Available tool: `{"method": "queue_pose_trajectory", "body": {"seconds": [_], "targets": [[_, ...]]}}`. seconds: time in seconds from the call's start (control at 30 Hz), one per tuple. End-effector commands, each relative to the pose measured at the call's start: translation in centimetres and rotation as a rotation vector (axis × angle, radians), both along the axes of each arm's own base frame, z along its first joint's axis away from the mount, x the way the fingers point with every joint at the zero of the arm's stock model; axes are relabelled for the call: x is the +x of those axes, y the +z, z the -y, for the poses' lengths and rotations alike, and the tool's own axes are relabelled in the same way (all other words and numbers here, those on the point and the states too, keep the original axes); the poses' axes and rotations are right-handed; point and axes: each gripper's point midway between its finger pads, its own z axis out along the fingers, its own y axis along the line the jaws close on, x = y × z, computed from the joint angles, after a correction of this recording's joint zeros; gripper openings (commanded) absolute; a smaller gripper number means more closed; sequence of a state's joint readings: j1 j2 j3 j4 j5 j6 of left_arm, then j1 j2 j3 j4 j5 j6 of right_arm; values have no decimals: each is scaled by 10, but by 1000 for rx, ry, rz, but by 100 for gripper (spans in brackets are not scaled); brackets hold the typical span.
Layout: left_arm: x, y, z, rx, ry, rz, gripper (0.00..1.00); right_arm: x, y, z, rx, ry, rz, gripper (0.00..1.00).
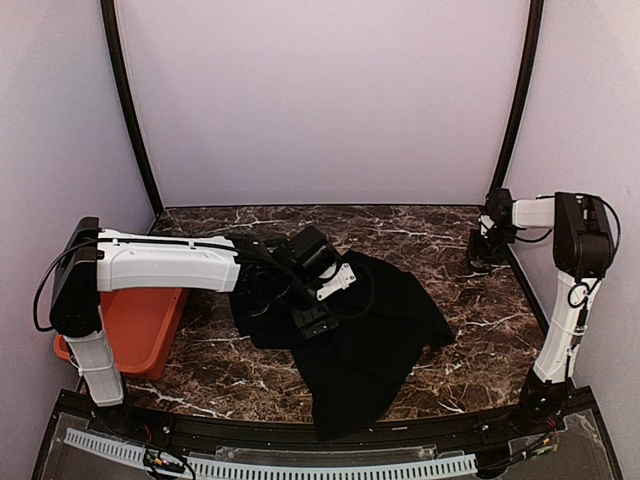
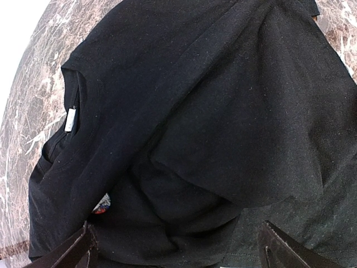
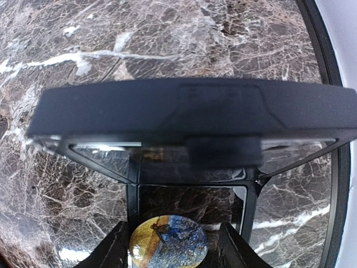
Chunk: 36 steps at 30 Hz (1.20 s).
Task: Pin the brooch onto the clothing
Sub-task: Pick up the brooch from the brooch box.
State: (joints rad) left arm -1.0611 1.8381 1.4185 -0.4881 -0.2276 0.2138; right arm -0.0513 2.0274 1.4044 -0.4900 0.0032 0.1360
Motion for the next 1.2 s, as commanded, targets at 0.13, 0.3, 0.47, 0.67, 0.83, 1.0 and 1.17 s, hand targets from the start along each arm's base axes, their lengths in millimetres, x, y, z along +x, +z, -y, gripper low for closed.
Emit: {"method": "queue_pose_trajectory", "body": {"seconds": [0.13,0.3,0.47,0.67,0.83,1.0,1.17], "targets": [[-5,-3,-1,20,-14,-5,99,0,-6,-6,63,-3,13,46],[-5,-3,-2,22,-14,-5,99,-1,-5,-6,67,-3,15,40],[-5,-3,-1,22,-15,-6,99,0,3,-7,70,-5,32,37],[-5,-3,-1,23,-15,-5,99,-3,7,-4,52,-6,24,47],[-5,-3,-1,24,-16,-2,99,-10,2,-3,49,-12,9,52],[-5,-2,-1,24,-15,0,99,-11,-3,-4,59,-12,0,53],[-6,-3,-2,30,-16,2,99,-10,-2,-2,64,-24,5,53]]}}
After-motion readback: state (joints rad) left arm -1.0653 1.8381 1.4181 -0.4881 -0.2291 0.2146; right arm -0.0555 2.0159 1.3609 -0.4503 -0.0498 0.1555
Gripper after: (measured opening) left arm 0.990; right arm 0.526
